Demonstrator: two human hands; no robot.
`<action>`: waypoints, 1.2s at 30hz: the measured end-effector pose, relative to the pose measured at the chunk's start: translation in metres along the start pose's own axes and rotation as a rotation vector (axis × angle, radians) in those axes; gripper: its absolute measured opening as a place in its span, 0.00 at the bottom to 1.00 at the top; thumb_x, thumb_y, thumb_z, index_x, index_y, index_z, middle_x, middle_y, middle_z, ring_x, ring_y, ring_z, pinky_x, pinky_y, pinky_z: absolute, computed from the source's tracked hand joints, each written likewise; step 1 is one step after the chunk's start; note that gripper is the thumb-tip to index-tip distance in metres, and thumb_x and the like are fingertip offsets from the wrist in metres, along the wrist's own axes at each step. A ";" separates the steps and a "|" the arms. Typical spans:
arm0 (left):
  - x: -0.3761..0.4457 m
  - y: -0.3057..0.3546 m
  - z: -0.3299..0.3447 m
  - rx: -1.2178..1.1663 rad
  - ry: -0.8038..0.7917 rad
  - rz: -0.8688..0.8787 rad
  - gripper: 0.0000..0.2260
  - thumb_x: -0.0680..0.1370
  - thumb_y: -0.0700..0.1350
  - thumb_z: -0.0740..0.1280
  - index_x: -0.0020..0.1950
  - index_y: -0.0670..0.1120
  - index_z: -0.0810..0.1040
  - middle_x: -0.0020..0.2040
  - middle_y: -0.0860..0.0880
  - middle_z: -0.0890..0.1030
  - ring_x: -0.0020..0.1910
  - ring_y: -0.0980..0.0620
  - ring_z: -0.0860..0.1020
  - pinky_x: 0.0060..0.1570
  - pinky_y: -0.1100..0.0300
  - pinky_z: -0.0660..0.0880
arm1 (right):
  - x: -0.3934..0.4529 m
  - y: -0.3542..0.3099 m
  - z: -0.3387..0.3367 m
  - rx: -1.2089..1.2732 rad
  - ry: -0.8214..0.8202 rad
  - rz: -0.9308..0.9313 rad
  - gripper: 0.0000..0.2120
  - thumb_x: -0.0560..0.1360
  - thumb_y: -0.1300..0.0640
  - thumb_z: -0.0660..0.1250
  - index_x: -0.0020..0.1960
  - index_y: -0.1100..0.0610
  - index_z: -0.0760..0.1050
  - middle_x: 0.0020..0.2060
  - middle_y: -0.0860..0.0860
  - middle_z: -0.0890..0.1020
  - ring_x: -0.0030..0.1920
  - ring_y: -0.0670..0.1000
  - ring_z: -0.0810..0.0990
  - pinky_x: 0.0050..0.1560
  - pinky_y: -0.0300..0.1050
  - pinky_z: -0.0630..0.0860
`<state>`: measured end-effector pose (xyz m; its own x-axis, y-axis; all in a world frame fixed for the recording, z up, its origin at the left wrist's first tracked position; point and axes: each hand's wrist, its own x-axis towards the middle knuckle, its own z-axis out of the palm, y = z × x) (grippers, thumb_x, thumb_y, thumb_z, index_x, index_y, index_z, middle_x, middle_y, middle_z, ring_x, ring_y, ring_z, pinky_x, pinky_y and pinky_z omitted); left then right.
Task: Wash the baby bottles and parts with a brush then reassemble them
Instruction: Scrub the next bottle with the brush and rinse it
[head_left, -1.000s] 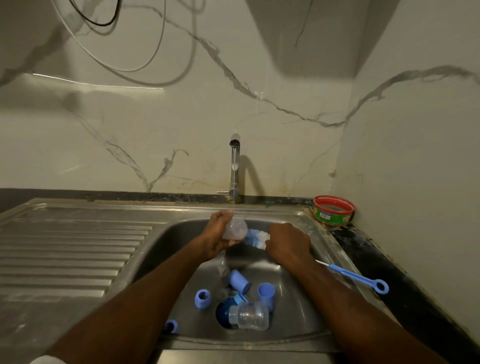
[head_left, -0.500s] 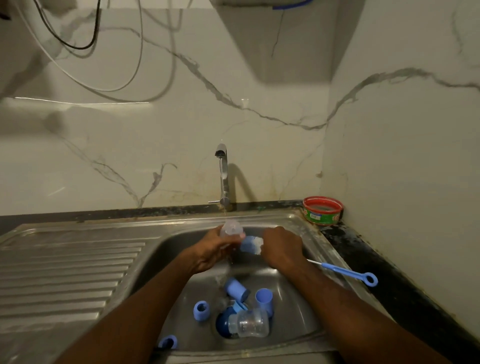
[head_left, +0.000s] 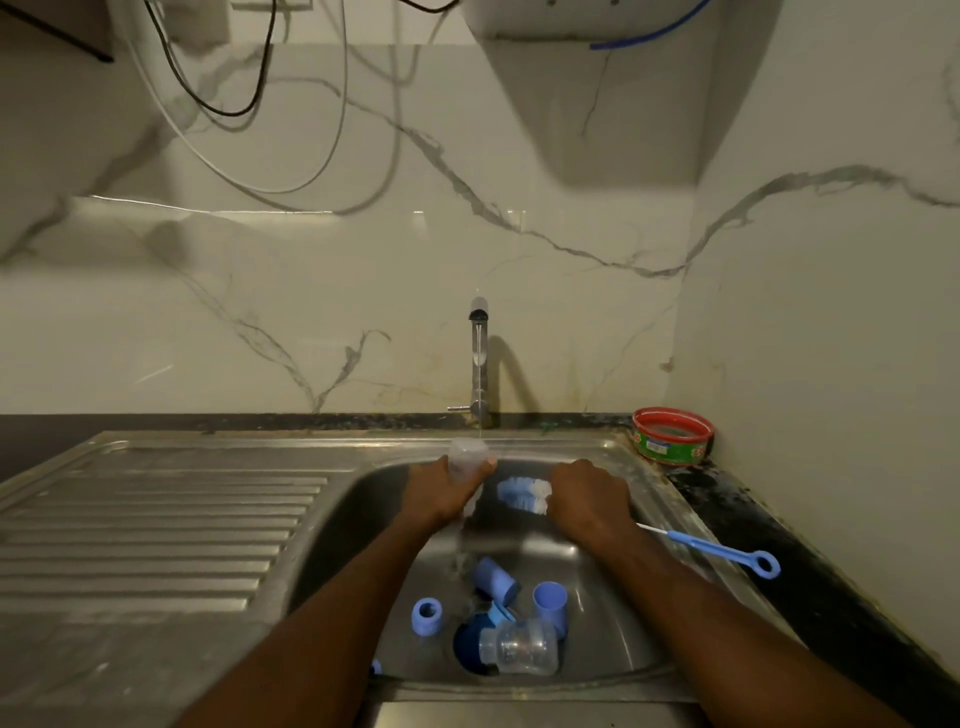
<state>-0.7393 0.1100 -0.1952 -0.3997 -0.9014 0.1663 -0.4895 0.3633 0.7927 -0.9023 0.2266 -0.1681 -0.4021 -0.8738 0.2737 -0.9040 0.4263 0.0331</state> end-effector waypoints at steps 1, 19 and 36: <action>0.001 0.000 -0.003 0.035 0.017 0.010 0.41 0.65 0.83 0.57 0.59 0.50 0.78 0.52 0.47 0.82 0.48 0.51 0.81 0.53 0.50 0.82 | -0.001 -0.001 -0.001 0.005 0.001 -0.006 0.15 0.77 0.49 0.70 0.62 0.52 0.76 0.56 0.53 0.80 0.54 0.54 0.81 0.51 0.48 0.77; -0.008 -0.004 -0.006 0.347 0.003 0.065 0.28 0.77 0.59 0.71 0.71 0.47 0.69 0.65 0.44 0.77 0.61 0.46 0.78 0.63 0.49 0.76 | -0.009 0.002 -0.005 -0.013 0.026 -0.062 0.10 0.79 0.50 0.66 0.59 0.51 0.78 0.56 0.51 0.81 0.55 0.54 0.82 0.50 0.47 0.76; -0.024 0.005 -0.005 0.348 0.044 0.138 0.29 0.78 0.60 0.69 0.74 0.50 0.65 0.69 0.45 0.76 0.66 0.45 0.75 0.63 0.46 0.75 | -0.023 0.015 -0.004 0.034 0.023 -0.059 0.11 0.79 0.49 0.66 0.60 0.50 0.77 0.57 0.51 0.81 0.57 0.53 0.81 0.51 0.45 0.75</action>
<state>-0.7284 0.1317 -0.1927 -0.4502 -0.8450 0.2885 -0.6708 0.5333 0.5154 -0.9061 0.2544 -0.1697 -0.3449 -0.8913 0.2942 -0.9305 0.3659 0.0176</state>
